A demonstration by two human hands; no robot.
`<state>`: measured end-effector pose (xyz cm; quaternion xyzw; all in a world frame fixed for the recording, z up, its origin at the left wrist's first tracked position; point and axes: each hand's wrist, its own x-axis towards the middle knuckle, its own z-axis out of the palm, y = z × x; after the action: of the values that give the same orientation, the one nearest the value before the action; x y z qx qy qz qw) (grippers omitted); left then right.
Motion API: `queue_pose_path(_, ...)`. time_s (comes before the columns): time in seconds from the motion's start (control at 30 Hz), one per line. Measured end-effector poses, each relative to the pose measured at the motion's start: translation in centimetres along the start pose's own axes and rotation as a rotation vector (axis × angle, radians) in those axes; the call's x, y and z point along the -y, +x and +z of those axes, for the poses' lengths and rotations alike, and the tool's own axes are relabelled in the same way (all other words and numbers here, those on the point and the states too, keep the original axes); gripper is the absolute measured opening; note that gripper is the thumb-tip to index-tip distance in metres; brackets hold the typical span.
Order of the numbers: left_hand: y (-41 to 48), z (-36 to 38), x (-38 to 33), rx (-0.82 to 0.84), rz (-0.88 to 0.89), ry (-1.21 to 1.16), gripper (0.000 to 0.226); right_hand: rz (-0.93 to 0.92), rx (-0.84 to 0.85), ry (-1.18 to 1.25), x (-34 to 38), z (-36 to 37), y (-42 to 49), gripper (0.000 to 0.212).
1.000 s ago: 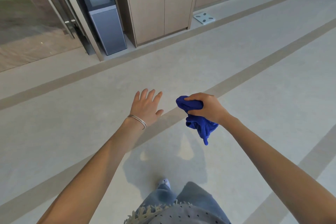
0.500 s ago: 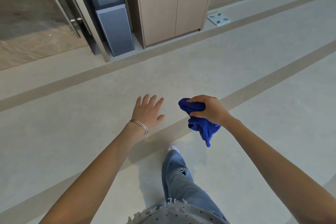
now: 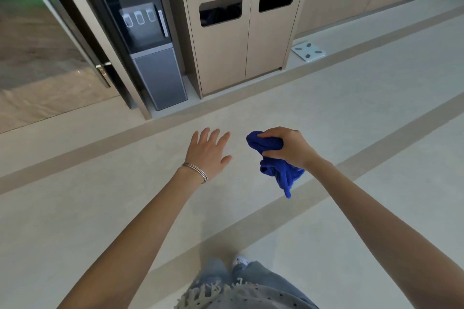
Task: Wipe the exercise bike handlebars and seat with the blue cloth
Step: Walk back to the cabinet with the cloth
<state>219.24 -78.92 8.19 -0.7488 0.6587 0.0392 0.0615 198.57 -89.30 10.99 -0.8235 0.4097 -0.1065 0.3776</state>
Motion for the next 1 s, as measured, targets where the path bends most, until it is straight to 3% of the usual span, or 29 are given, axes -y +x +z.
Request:
queue_pose_path(0.37,9.8,0.7,3.5,0.041,0.026,0.002,0.064,0.038,0.021,-0.02,-2.1,-2.1,10.4,0.038)
queue_pose_path(0.57,18.5,-1.5,8.6,-0.021,0.049,0.009,0.063,0.041,0.036,-0.04,-1.1,-3.3,18.2,0.036)
queue_pose_path(1.0,34.4,-5.8,16.7,-0.072,0.093,0.032,0.064,0.068,-0.074,0.03,0.8,-7.6,35.3,0.039)
